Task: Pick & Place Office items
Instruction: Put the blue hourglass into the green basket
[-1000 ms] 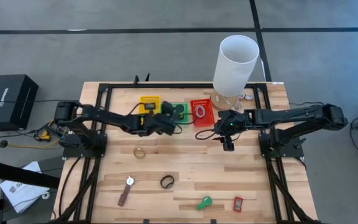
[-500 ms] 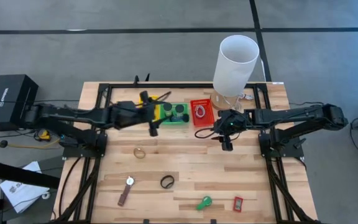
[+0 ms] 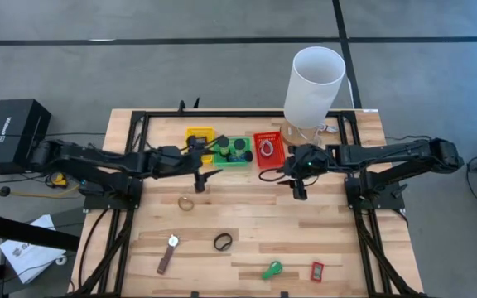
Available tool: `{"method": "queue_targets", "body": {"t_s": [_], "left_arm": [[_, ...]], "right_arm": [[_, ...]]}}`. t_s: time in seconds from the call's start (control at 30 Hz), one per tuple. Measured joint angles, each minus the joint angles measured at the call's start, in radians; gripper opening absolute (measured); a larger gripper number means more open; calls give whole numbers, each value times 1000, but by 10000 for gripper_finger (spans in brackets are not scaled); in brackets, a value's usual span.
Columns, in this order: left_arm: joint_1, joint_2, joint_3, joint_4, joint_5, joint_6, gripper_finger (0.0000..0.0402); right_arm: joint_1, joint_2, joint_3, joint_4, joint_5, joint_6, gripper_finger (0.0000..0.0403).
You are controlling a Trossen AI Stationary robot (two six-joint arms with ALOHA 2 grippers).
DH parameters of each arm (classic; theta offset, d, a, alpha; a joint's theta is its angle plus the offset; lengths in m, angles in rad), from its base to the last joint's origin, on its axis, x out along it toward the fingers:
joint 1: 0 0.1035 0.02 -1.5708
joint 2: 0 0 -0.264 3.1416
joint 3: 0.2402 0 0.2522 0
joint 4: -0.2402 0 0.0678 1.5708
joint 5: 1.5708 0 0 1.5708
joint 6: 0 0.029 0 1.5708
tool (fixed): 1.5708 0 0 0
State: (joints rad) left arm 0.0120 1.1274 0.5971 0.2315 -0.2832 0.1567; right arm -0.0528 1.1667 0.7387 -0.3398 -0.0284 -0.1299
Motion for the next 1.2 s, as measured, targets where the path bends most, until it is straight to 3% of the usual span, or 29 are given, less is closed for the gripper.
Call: {"method": "queue_targets", "body": {"t_s": [0.27,0.37,0.57,0.7,0.93,1.2], "left_arm": [[0,99,-4,66,21,1,274],[0,108,-4,64,20,1,274],[0,110,-4,69,20,-4,274],[0,110,-4,78,20,-4,274],[0,110,-4,78,19,-4,274],[0,110,-4,78,19,-5,274]], "right_arm": [[-6,1,-59,214,8,4,177],[-18,2,-60,238,59,-11,177],[-56,96,-58,408,82,-16,181],[-81,209,-42,435,81,-105,205],[-150,408,110,411,81,-115,268],[-220,575,316,116,75,-116,282]]}}
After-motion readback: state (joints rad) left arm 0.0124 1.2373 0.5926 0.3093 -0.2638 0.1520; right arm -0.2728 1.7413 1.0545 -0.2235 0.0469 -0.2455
